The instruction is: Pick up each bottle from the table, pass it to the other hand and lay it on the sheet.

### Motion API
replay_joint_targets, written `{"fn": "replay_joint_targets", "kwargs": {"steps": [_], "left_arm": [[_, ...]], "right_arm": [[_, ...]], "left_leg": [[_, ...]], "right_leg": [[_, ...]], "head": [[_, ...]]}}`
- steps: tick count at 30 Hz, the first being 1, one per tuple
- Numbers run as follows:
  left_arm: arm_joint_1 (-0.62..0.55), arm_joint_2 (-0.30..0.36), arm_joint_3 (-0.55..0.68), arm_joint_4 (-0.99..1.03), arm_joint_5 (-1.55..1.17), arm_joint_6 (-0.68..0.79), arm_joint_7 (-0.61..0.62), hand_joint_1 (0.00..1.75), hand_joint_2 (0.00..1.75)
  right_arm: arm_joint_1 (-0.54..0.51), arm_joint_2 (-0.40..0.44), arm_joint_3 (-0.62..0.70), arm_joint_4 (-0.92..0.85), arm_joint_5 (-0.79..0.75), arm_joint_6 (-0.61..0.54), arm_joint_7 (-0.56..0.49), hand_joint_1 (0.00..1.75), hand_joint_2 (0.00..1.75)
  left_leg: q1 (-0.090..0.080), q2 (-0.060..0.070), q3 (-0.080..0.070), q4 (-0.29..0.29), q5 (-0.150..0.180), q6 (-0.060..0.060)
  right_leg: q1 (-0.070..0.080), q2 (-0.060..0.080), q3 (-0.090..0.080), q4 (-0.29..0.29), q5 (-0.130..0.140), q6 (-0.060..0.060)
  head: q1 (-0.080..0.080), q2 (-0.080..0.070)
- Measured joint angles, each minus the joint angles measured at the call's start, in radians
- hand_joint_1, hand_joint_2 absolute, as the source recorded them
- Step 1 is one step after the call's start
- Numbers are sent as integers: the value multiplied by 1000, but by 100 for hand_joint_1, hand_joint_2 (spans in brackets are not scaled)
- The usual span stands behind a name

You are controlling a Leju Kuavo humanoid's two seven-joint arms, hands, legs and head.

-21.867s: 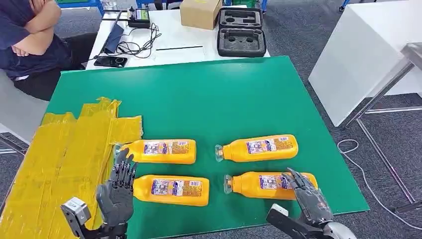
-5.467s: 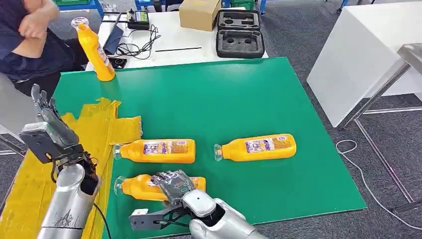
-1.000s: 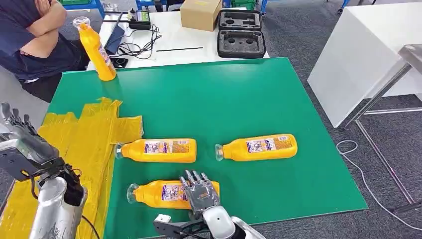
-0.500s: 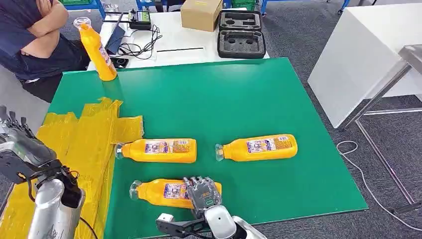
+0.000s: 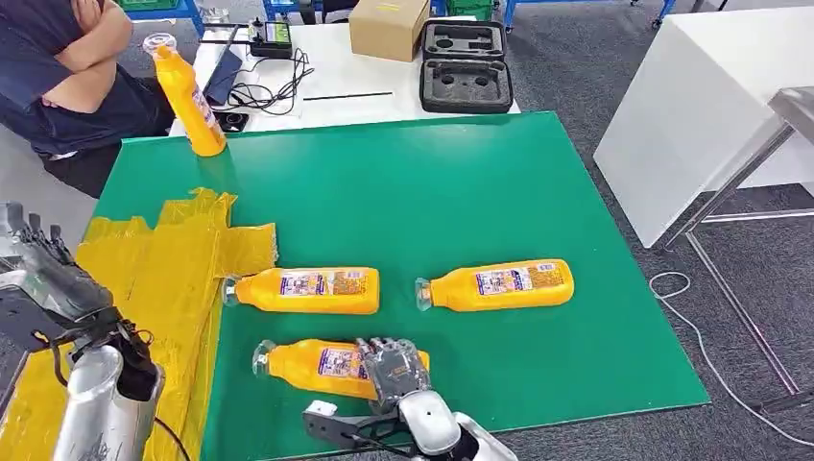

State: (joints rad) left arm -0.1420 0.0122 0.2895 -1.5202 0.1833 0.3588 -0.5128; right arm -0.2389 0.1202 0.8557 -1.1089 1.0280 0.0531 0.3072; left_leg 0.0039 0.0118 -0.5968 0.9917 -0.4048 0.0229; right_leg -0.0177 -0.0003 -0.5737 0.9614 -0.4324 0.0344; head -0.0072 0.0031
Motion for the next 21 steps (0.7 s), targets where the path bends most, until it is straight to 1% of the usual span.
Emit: {"fn": "replay_joint_targets", "kwargs": {"steps": [2, 5, 6, 9, 10, 11, 14, 18, 21], "left_arm": [[16, -2, -2, 0, 78, -89, 69, 0, 175], [70, -18, -10, -19, 153, -181, 110, 0, 175], [85, -23, -13, -28, 162, -193, 115, 0, 175], [113, -35, -19, -47, 172, -200, 121, 0, 175], [118, -37, -21, -52, 173, -201, 122, 0, 0], [122, -39, -24, -57, 173, -201, 123, 0, 175], [133, -45, -27, -70, 194, -218, 128, 0, 175], [195, -76, -35, -133, 246, -262, 143, 0, 175], [244, -99, -56, -185, 276, -281, 155, 0, 175]], "right_arm": [[11, -5, -57, -37, -155, -22, -78, 175, 175], [46, -28, -165, -130, -369, -23, -196, 175, 175], [58, -34, -187, -154, -405, -18, -209, 175, 175], [88, -48, -234, -206, -431, -11, -221, 175, 175], [96, -51, -241, -219, -432, -11, -223, 175, 175], [104, -53, -247, -229, -433, -11, -224, 175, 175], [115, -60, -263, -250, -459, -23, -245, 175, 175], [127, -69, -303, -317, -571, -55, -329, 175, 175], [146, -77, -336, -392, -625, -92, -418, 175, 175]], "left_leg": [[0, 1, 1, 0, 0, 0], [-1, 1, -1, 0, -1, 0], [-2, 2, -3, 0, 0, 1], [-2, 1, -8, 1, 1, 1], [-2, 1, -8, 1, 1, 1], [-1, 1, -9, 1, 1, 1], [-1, 1, -11, 0, 1, 1], [-1, 2, -13, 0, 1, 1], [-1, 1, -15, 1, 1, 1]], "right_leg": [[0, 0, 1, 0, 0, 0], [-1, 1, 1, 0, 1, 0], [-2, 1, 5, 0, 3, 1], [-1, 1, 2, 0, 5, 0], [0, 1, 1, 0, 5, 0], [0, 1, 1, 0, 5, 0], [1, 1, -1, 0, 5, 0], [0, 1, -3, 0, 5, 0], [-1, 0, -4, 0, 4, 0]], "head": [[0, 0], [1, 0], [0, 0], [0, 0], [0, 0], [0, 0], [0, 0], [0, 0], [0, 0]]}}
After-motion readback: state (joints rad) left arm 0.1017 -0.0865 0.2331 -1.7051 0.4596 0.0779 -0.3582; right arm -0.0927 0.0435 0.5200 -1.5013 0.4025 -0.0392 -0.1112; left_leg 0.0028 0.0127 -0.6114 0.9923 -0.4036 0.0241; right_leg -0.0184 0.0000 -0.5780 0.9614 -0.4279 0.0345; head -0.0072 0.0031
